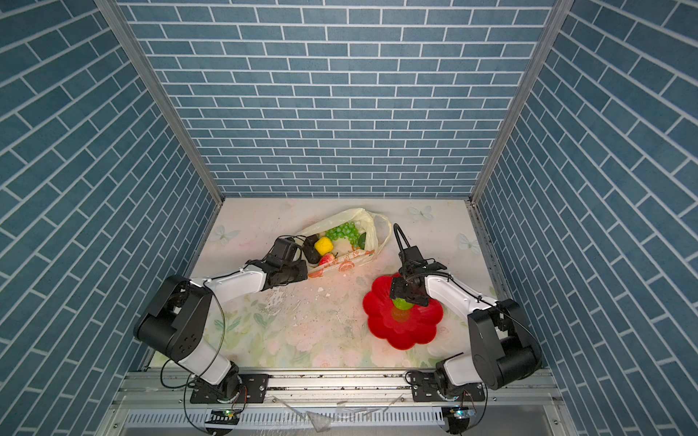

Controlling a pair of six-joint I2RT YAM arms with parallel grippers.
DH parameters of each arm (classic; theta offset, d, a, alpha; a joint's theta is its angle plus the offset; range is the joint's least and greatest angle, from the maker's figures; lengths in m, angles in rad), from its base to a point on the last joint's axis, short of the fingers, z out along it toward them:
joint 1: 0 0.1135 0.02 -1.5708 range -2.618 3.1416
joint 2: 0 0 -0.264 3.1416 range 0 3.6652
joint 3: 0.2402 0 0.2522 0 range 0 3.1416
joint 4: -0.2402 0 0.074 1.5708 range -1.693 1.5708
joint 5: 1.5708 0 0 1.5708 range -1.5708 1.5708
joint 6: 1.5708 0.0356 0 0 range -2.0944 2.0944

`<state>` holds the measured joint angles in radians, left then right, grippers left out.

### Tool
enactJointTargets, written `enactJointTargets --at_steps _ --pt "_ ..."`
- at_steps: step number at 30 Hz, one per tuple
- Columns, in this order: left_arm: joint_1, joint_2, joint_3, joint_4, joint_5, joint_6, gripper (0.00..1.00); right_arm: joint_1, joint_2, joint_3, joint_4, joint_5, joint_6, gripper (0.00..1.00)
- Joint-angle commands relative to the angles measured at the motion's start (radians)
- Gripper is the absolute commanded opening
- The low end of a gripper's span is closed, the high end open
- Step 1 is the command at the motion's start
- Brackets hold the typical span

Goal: Take fruits out of the plastic bag
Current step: Place the fruit on the plate.

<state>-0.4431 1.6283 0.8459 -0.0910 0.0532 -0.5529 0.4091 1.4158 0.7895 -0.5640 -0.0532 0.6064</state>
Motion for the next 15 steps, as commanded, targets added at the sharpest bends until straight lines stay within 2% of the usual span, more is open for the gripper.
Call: enactJointTargets --at_steps 1,7,15 --pt "0.001 -0.012 -0.011 0.009 0.005 0.002 0.09 -0.004 -0.026 -0.008 -0.038 0.033 0.028 0.84" --pt "0.001 -0.017 -0.015 0.013 0.005 0.002 0.1 -0.004 -0.052 0.036 -0.099 0.073 0.023 0.85" --pt "0.001 -0.027 -0.02 0.015 0.002 0.002 0.1 0.036 -0.061 0.303 -0.222 0.087 -0.03 0.78"
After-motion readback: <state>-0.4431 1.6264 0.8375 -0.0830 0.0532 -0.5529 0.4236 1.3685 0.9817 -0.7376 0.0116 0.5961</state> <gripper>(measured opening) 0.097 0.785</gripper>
